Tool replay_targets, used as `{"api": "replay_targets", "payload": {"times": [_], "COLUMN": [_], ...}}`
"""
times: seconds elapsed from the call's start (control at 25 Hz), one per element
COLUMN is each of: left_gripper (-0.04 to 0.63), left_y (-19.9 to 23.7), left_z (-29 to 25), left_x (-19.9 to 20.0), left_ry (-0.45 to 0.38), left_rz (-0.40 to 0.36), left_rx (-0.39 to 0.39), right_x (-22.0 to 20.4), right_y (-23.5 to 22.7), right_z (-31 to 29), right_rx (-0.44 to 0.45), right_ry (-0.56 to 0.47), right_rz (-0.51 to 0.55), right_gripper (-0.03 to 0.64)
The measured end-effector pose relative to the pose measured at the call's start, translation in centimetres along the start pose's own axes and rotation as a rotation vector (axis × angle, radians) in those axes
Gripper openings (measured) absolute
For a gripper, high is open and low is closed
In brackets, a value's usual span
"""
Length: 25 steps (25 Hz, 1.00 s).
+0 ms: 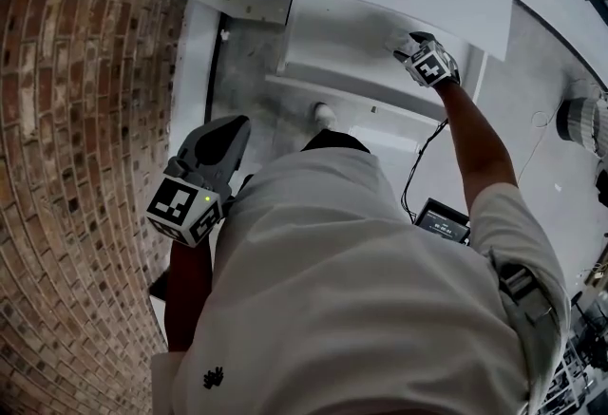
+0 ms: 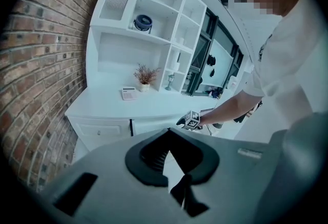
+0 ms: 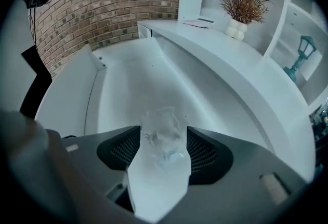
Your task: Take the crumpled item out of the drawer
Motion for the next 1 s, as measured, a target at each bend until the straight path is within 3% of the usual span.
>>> {"api": "replay_targets", "payload": {"times": [0.24, 0.4, 1.0], "left_gripper": [0.006, 0.006, 0.006], "left_y": [0.8, 1.1, 0.9], "left_z": [-0.2, -0.2, 2.4], "left_x": [-0.4, -0.4, -1.1], "left_ry": [0.034, 0.038, 0.011], "left_rz": [-0.003, 0.003, -0.018], "left_rx": [0.023, 0.03, 0.039], "right_x": [-0.8, -1.1, 0.8], "right_y": [0.2, -0.1, -0.2], "right_z": [-2.1, -2.6, -0.7], "right_rx": [0.01, -0.03, -0.12], "right_ry": [0.037, 0.059, 0.056], "right_rz": [0.059, 0.072, 0.044], "right_gripper": [0.3, 0.22, 0.153]}}
Point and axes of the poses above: the fingertips, and each gripper's own axes: z backward along the fingers, y to its left, x out of its top, the point moved 1 cm from there along z, backward along the fingers, and after that the axes turned 7 degrees about -x, right-handed, at the moved point
